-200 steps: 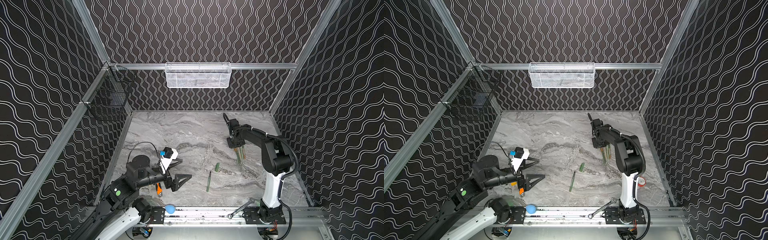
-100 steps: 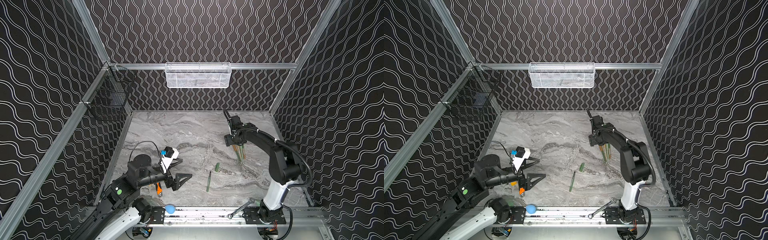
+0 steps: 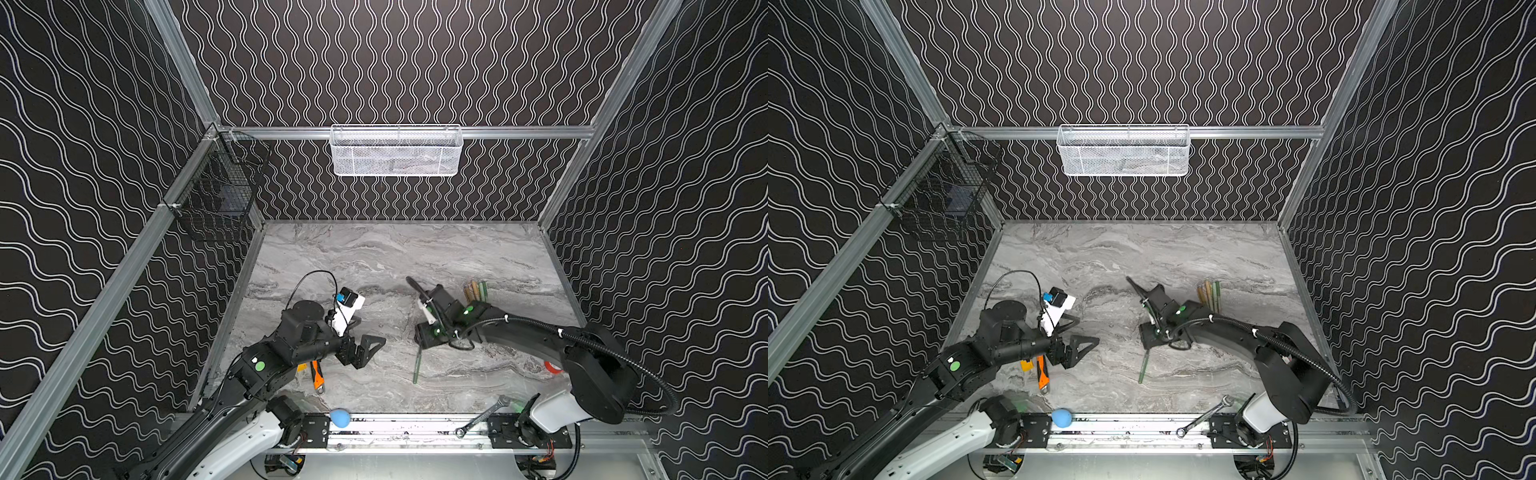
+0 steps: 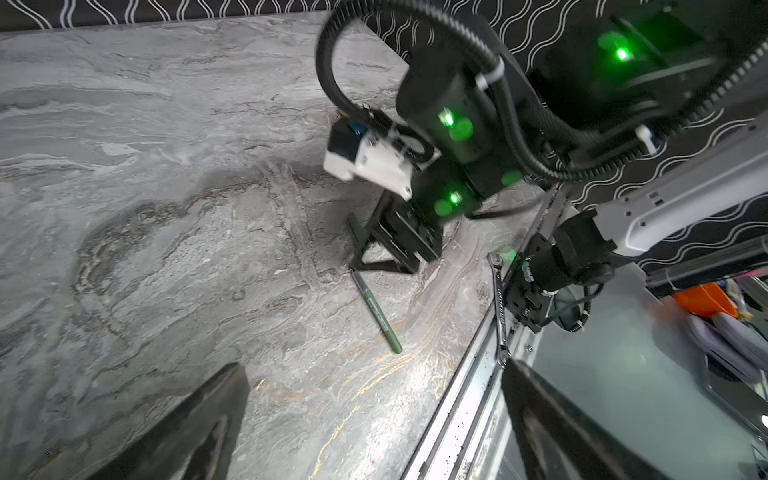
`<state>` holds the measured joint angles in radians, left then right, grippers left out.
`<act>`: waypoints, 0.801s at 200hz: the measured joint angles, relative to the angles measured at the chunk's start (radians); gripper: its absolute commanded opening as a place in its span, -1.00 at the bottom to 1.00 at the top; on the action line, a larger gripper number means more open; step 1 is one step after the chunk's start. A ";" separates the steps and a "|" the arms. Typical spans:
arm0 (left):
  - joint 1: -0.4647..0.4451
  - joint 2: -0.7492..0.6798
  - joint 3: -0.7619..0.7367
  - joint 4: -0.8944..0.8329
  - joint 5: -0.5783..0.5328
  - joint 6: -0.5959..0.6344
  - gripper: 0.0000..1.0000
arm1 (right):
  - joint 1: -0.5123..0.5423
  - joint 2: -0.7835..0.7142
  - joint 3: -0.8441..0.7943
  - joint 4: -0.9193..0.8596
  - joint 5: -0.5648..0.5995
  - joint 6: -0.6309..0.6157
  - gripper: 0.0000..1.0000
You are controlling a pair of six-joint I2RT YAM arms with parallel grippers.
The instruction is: Insert the pens into the pen caps
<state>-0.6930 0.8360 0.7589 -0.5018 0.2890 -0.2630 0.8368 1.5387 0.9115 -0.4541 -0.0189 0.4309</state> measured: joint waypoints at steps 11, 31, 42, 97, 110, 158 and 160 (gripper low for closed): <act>0.000 -0.001 0.000 -0.003 -0.005 0.000 0.97 | 0.027 0.009 -0.009 0.014 0.001 0.040 0.08; 0.000 0.000 0.000 -0.008 -0.020 0.000 0.97 | 0.067 0.048 -0.011 0.037 0.005 0.096 -0.07; 0.000 0.000 0.000 -0.010 -0.019 0.000 0.97 | 0.079 0.069 -0.007 0.041 0.008 0.116 -0.15; 0.000 -0.046 -0.010 -0.023 -0.033 -0.021 0.97 | 0.090 0.153 0.044 0.033 0.055 0.153 -0.31; 0.000 -0.051 -0.016 -0.024 -0.035 -0.021 0.97 | 0.090 0.164 0.056 0.031 0.063 0.153 -0.34; 0.000 -0.056 -0.023 -0.023 -0.034 -0.026 0.97 | 0.092 0.216 0.109 0.014 0.083 0.151 -0.42; 0.000 -0.056 -0.023 -0.024 -0.035 -0.026 0.97 | 0.092 0.218 0.111 0.012 0.084 0.151 -0.43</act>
<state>-0.6930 0.7803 0.7361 -0.5255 0.2543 -0.2886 0.9283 1.7565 1.0225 -0.4423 0.0650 0.5816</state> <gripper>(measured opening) 0.986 0.298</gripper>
